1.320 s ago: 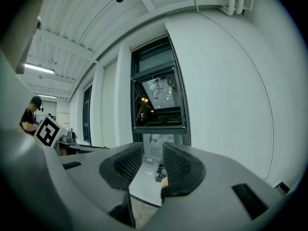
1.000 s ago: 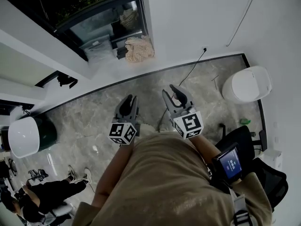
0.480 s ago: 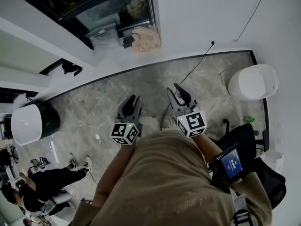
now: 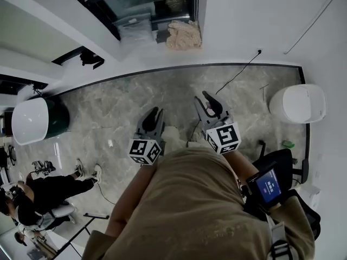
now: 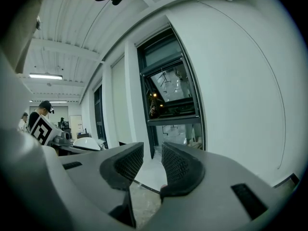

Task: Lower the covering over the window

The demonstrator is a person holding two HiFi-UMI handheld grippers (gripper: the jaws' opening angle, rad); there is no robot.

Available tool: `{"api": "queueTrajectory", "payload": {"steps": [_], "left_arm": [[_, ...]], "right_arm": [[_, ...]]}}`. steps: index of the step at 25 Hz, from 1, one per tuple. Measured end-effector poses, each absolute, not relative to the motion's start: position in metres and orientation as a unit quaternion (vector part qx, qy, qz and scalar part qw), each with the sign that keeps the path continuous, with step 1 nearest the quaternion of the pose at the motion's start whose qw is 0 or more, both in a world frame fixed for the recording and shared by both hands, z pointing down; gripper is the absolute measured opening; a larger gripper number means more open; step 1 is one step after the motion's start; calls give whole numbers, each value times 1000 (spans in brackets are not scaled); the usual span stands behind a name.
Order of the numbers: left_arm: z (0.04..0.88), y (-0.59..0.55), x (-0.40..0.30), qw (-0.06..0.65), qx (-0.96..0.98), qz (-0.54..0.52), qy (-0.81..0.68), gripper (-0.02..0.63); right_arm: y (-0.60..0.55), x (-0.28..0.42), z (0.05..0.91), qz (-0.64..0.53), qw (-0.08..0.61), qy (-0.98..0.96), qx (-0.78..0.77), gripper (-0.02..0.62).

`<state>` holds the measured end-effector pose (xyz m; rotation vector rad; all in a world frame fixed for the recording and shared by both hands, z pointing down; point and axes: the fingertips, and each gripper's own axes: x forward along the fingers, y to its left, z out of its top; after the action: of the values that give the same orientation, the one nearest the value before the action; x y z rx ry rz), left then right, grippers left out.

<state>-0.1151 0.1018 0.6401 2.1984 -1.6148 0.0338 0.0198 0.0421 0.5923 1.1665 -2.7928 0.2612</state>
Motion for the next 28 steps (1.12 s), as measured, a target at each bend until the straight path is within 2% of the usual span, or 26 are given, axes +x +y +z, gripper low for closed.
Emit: {"api": "queueTrajectory", "payload": {"steps": [12, 28], "left_arm": [[621, 115, -204, 200, 802, -17, -563, 104], [624, 196, -335, 191, 807, -41, -558, 101]], "right_arm": [[67, -76, 573, 64, 64, -917, 388, 124], [160, -214, 578, 44, 78, -922, 376, 123]]}}
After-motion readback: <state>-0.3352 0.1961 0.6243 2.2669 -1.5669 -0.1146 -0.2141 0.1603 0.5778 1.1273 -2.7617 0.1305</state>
